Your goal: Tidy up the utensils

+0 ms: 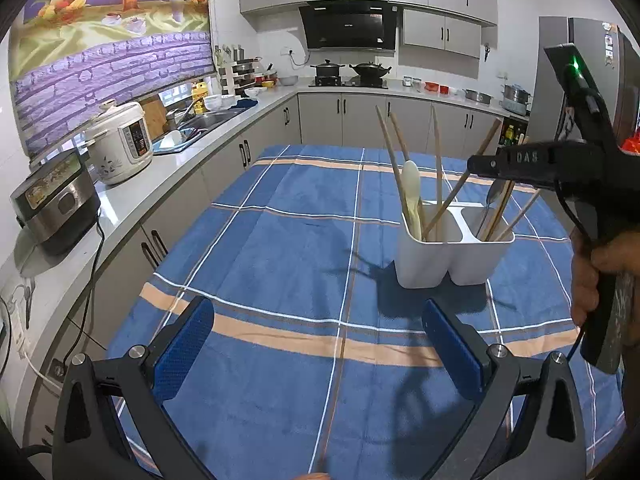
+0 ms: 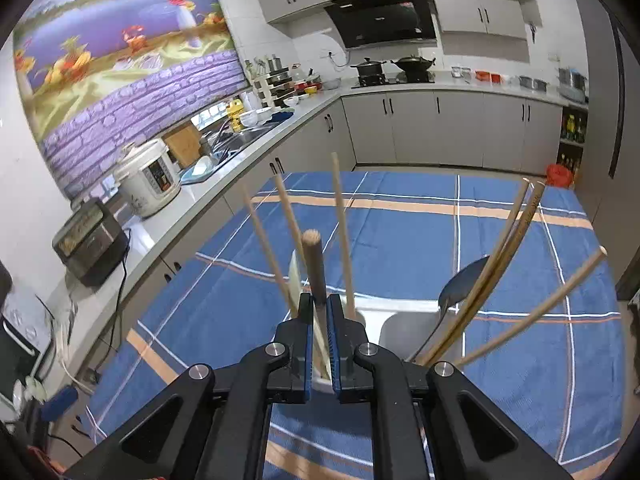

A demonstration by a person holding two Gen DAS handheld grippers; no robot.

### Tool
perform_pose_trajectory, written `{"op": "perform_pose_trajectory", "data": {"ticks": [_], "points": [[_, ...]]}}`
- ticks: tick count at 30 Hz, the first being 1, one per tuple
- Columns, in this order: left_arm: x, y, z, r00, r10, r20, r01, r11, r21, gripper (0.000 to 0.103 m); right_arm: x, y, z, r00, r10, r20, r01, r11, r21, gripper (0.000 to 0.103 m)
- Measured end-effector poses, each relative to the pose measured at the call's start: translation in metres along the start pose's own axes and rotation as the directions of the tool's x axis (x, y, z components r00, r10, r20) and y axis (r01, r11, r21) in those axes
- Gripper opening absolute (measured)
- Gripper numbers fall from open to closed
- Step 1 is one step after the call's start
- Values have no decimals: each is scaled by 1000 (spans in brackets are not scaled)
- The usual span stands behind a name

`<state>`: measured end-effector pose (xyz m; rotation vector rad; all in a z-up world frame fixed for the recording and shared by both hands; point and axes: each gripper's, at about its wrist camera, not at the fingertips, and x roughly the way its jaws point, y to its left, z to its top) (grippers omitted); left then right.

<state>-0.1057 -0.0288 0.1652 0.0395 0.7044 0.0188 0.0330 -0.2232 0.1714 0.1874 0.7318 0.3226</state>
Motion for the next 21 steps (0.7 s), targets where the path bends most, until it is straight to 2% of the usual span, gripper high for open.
{"op": "perform_pose_trajectory", "data": {"ticks": [5, 7, 9, 11, 15, 21], "points": [[12, -5, 5, 1000, -20, -20, 20, 1000, 13, 103, 6, -11, 11, 1000, -3, 2, 3, 999, 35, 11], [16, -9, 7, 999, -32, -26, 32, 999, 18, 103, 6, -16, 15, 1000, -12, 12, 12, 999, 52, 18], [19, -12, 7, 999, -44, -29, 45, 999, 25, 103, 3, -23, 19, 1000, -17, 24, 15, 997, 77, 30], [20, -16, 7, 998, -52, -31, 53, 998, 33, 103, -2, -29, 23, 999, -22, 41, 18, 994, 104, 31], [19, -23, 6, 997, -64, -30, 66, 997, 46, 103, -15, -41, 26, 997, -42, 72, 31, 989, 148, 48], [14, -28, 5, 998, -62, -19, 62, 997, 48, 103, -48, -43, 25, 989, -50, 137, 26, 985, 171, 50]]}}
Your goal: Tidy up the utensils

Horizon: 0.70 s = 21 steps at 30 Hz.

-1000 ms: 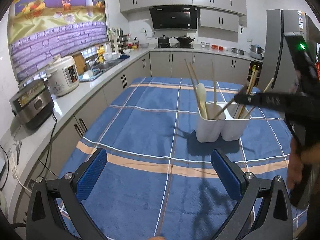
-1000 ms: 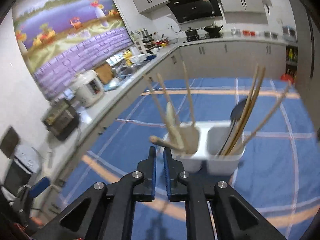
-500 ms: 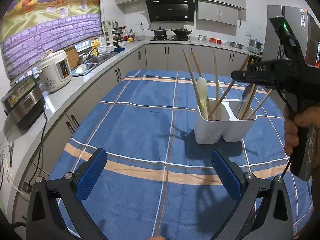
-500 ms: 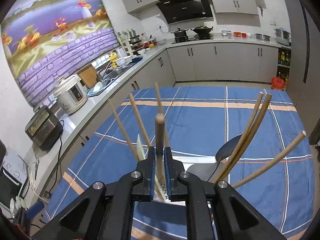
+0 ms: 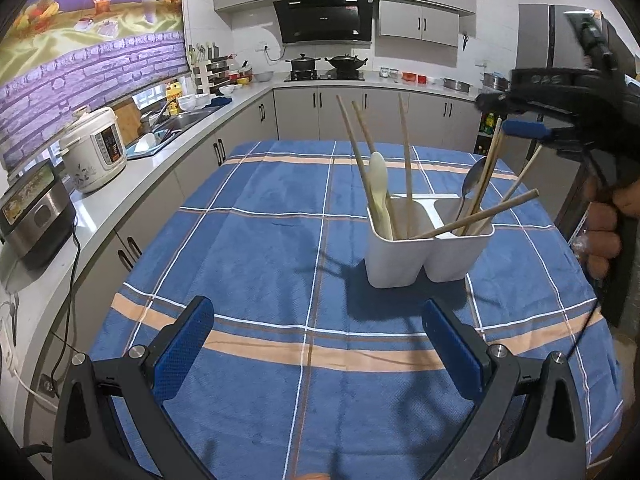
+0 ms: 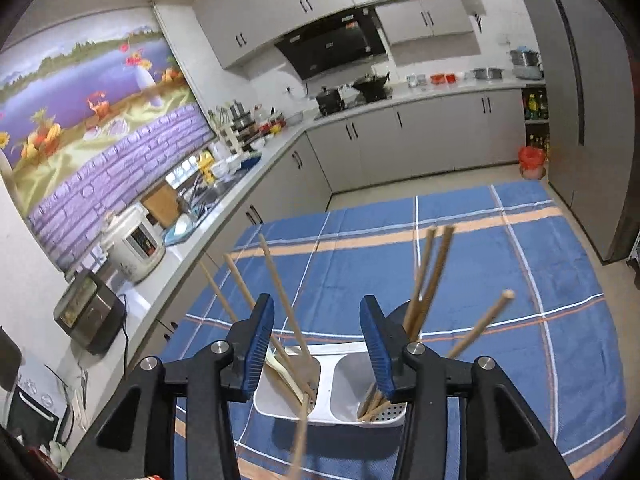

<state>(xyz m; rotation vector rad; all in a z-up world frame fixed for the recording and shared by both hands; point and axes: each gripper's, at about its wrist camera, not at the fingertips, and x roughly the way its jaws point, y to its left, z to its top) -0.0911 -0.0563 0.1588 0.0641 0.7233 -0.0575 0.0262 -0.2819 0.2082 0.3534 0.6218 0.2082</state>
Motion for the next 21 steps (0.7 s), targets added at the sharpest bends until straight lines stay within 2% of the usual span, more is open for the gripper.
{"op": "perform_pose_trajectory", "data": {"ticks": [4, 8, 13, 16, 21], "points": [[-6, -7, -1, 1000, -1, 17, 0, 1000, 7, 103, -40, 5, -9, 997, -31, 71, 34, 999, -35, 57], [-17, -20, -5, 999, 13, 49, -15, 999, 33, 103, -79, 3, -37, 986, -118, 119, 127, 990, -63, 62], [-34, -33, -14, 996, 14, 87, -18, 998, 54, 103, -108, -7, -78, 974, -201, 108, 208, 976, -58, 62], [-42, -38, -19, 996, -4, 84, 0, 999, 55, 103, -118, -9, -104, 964, -250, 87, 257, 964, -76, 63], [-53, -44, -26, 997, -12, 73, 8, 998, 62, 103, -130, -7, -143, 947, -315, 65, 321, 934, -154, 63]]}}
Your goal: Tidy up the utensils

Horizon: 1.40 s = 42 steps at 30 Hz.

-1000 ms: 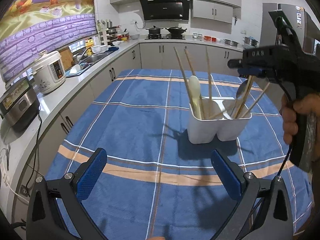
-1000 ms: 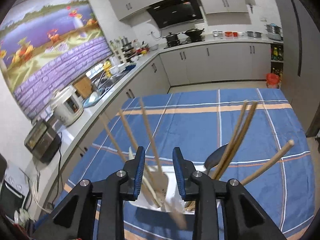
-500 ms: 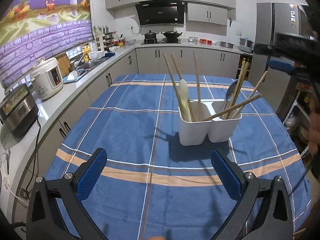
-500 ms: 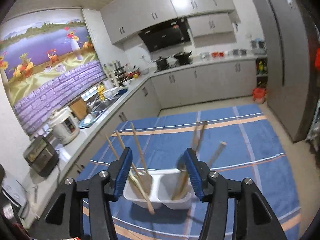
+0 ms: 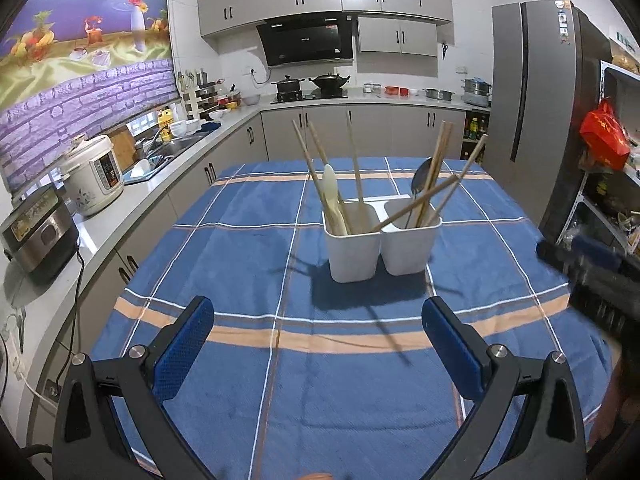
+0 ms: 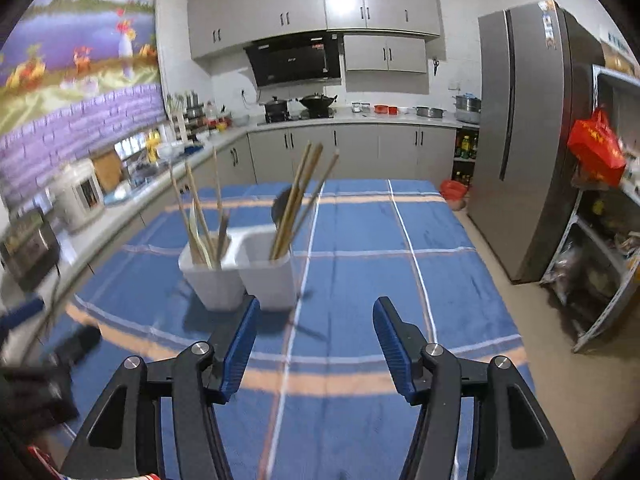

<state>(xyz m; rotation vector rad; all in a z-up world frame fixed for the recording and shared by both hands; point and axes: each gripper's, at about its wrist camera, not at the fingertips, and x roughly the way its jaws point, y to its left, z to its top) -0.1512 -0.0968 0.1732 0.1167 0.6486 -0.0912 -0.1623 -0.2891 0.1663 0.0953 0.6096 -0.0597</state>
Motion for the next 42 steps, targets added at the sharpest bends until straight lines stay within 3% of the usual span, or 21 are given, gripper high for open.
{"op": "perform_pose_trajectory", "data": {"ticks": [10, 27, 42], "points": [[-15, -10, -8, 999, -43, -22, 43, 999, 14, 103, -22, 1, -29, 1000, 1, -20, -2, 1000, -13, 66], [-25, -3, -23, 996, -59, -64, 58, 998, -21, 103, -37, 20, -34, 1000, 17, 11, -17, 1000, -15, 70], [-12, -9, -26, 993, -61, -97, 58, 998, -33, 103, -35, 8, -37, 1000, 18, 7, -18, 1000, -5, 71]]}}
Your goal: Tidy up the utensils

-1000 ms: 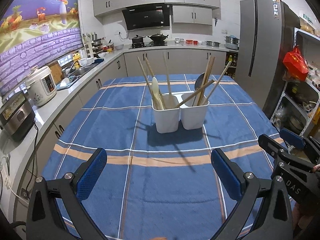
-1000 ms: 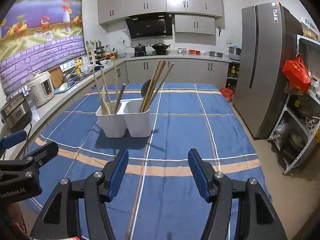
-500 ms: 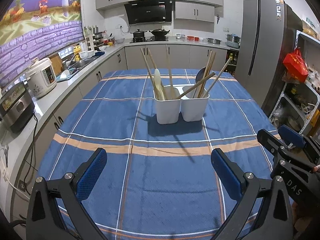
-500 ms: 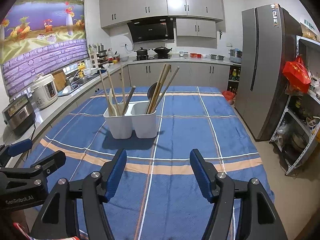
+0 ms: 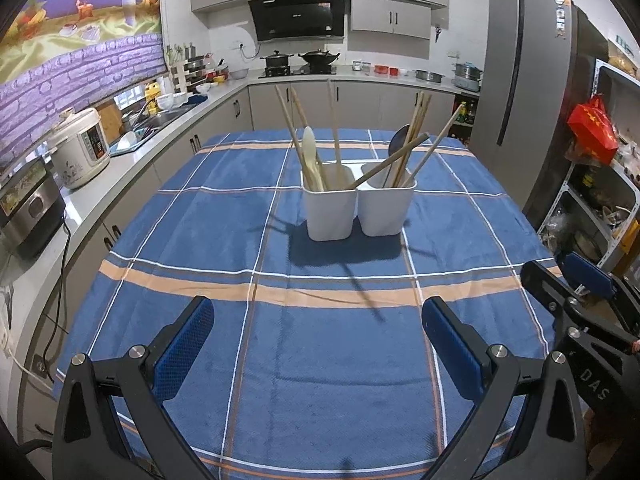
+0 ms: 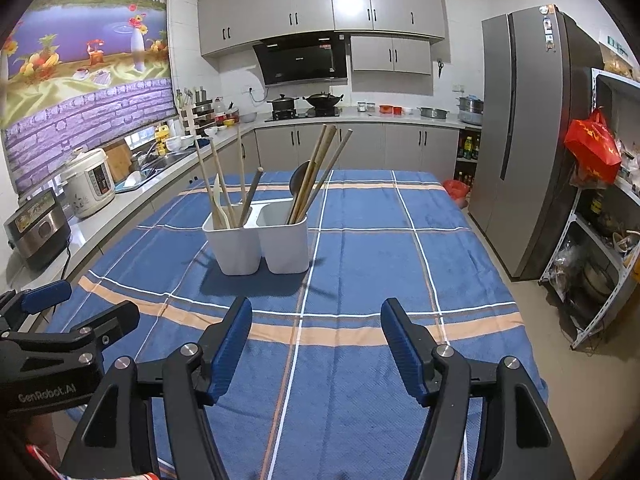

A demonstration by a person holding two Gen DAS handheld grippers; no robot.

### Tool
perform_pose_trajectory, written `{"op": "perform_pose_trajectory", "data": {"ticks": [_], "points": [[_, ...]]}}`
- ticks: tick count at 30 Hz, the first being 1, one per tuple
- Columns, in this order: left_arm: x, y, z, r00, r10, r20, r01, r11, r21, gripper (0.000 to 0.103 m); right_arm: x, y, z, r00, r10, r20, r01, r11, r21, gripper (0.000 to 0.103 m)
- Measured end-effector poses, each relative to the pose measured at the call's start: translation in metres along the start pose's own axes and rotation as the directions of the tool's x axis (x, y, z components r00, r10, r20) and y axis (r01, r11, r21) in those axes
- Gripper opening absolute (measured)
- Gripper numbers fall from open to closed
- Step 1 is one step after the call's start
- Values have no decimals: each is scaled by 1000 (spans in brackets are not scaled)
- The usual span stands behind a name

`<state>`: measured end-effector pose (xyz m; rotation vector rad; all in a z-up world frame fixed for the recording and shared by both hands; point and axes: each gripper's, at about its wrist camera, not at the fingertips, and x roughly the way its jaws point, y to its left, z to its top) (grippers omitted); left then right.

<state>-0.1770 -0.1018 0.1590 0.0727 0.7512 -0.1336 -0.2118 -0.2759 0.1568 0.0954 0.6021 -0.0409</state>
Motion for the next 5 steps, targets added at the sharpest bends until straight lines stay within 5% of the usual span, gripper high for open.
{"op": "perform_pose_trajectory", "data": {"ticks": [5], "points": [[10, -2, 0, 999, -4, -35, 4, 1000, -1, 103, 6, -4, 0, 1000, 7, -11, -7, 1000, 6, 72]]}}
